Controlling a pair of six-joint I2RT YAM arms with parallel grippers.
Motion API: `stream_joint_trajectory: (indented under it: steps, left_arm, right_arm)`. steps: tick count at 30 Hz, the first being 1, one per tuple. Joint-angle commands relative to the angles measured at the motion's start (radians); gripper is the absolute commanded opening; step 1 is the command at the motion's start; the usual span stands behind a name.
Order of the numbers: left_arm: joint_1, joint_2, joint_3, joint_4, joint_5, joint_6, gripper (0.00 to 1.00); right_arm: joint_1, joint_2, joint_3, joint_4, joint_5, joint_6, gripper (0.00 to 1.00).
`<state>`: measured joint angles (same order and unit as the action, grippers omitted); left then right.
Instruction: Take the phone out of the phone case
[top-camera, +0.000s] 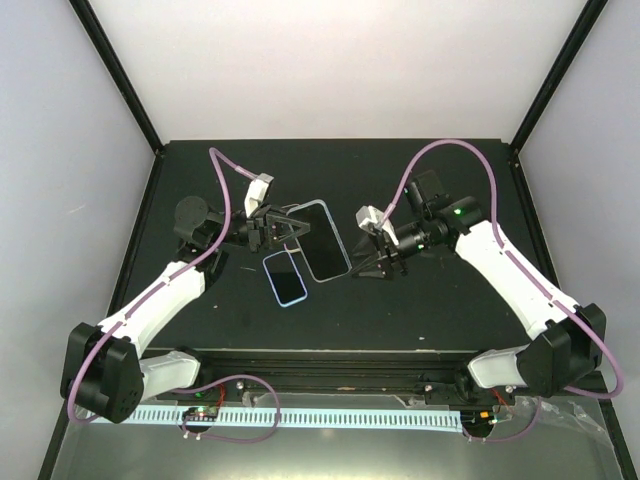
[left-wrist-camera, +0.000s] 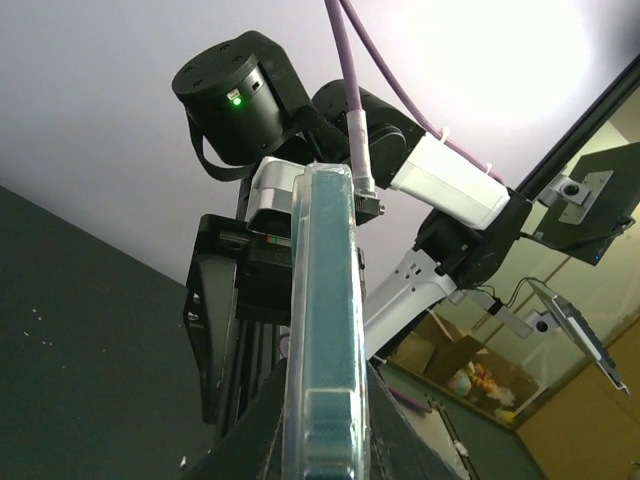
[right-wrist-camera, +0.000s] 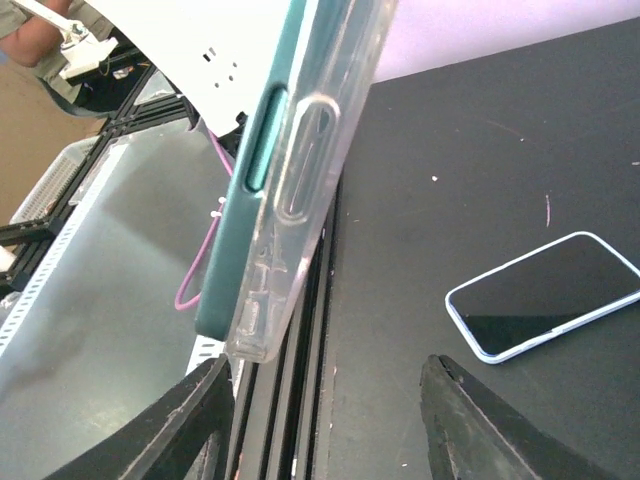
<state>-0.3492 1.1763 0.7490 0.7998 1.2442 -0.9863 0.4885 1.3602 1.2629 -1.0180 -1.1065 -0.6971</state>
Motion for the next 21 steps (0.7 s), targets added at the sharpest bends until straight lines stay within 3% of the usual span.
stream_joint_trajectory:
  steps: [1, 10, 21]
  left_arm:
    - [-0.01, -0.019, 0.051, 0.029, 0.002, 0.022, 0.02]
    - [-0.014, -0.027, 0.047, 0.015, 0.007, 0.035, 0.02]
    - [-0.036, -0.007, 0.055, 0.17, 0.066, -0.092, 0.02]
  right_arm:
    - [0.002, -0.002, 0.049, 0.041, -0.02, 0.047, 0.5]
    - [0.002, 0.032, 0.074, 0.031, -0.032, 0.061, 0.49]
    - [0.002, 0.089, 0.068, 0.217, 0.169, 0.234, 0.37]
